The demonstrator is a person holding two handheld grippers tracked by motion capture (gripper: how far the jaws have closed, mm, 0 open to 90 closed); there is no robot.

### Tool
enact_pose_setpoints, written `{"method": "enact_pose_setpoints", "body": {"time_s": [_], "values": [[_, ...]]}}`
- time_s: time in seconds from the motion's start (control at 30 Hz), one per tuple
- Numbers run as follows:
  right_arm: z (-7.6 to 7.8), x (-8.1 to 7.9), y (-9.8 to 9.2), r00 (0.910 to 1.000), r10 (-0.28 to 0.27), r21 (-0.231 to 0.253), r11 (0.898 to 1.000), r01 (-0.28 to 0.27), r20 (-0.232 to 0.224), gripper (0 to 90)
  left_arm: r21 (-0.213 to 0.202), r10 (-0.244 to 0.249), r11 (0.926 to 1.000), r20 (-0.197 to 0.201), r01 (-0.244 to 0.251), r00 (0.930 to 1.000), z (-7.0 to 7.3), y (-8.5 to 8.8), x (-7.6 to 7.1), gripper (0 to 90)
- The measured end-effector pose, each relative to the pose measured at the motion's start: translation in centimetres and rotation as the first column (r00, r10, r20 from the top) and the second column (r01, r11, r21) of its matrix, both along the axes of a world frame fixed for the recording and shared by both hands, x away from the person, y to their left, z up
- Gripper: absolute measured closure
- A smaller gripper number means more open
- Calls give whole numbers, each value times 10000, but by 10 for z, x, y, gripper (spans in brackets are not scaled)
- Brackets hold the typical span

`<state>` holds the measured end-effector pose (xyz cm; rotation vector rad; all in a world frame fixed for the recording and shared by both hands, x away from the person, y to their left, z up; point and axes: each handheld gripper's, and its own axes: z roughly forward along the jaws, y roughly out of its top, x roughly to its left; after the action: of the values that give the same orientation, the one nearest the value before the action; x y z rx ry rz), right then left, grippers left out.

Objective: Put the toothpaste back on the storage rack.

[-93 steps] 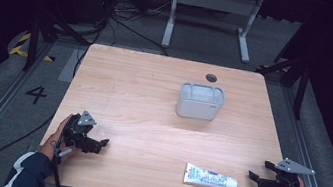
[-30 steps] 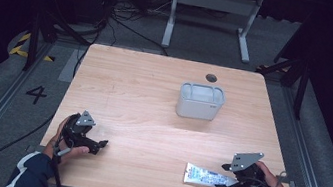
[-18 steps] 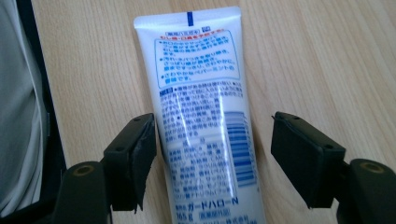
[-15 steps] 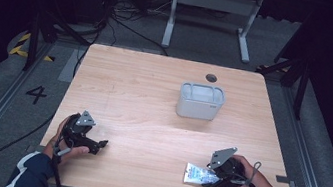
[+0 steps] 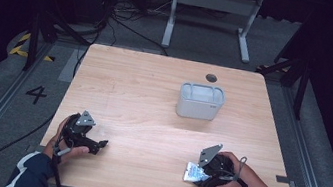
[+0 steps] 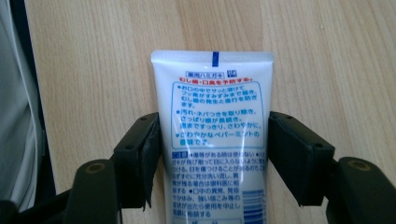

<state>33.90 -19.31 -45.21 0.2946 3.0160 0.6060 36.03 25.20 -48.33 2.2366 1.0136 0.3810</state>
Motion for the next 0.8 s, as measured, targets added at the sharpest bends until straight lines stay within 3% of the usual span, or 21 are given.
{"method": "enact_pose_setpoints", "body": {"time_s": [0.33, 0.6, 0.8], "values": [[2, 1, 6, 9997, -214, -243, 9995, 211, -144, 388, -61, -2, 10000, -34, 2, 10000, 0, 0, 0, 3], [3, -2, 6, 9997, -234, -245, 9994, 232, -87, 459, -56, -3, 10000, -32, 3, 10000, 0, 0, 0, 3], [5, -7, 6, 9994, -278, -276, 9992, 283, 185, 503, -61, -2, 10000, -35, 2, 10000, 0, 0, 0, 3]]}}
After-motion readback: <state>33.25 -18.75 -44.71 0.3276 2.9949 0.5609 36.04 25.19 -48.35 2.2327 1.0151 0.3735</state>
